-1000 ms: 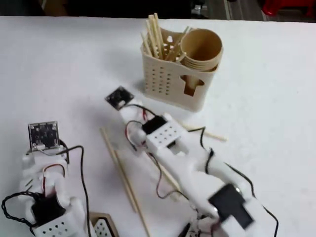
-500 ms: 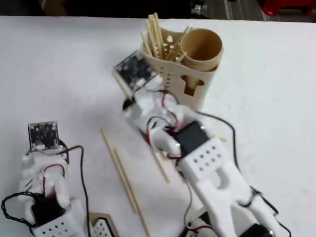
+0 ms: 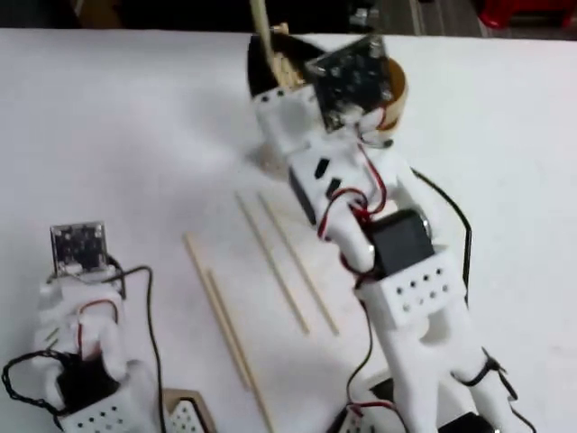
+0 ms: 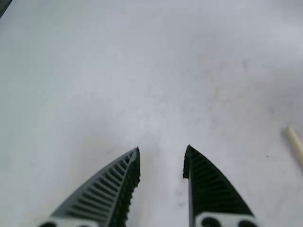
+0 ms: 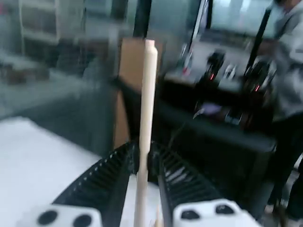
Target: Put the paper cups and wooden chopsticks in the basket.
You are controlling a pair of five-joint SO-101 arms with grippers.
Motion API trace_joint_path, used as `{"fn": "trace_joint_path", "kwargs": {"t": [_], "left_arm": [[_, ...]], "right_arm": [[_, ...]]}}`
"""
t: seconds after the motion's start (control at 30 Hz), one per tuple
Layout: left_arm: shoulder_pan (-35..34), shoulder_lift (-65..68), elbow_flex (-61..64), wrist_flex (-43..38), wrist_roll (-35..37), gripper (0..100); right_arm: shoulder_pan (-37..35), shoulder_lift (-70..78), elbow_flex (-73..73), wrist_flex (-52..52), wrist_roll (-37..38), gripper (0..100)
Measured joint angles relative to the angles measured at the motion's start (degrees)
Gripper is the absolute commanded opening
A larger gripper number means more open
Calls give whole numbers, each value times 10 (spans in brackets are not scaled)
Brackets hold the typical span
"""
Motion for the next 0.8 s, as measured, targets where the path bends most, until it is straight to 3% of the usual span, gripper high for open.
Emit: {"fn": "trace_joint_path", "kwargs": {"t": [0.33, 0.8], "left_arm": [[0, 0, 0, 0, 0, 162], [0, 0, 0, 0, 0, 162]], "right_arm": [[51, 78, 40, -292, 0, 18], [91, 218, 43, -327, 0, 18]]}}
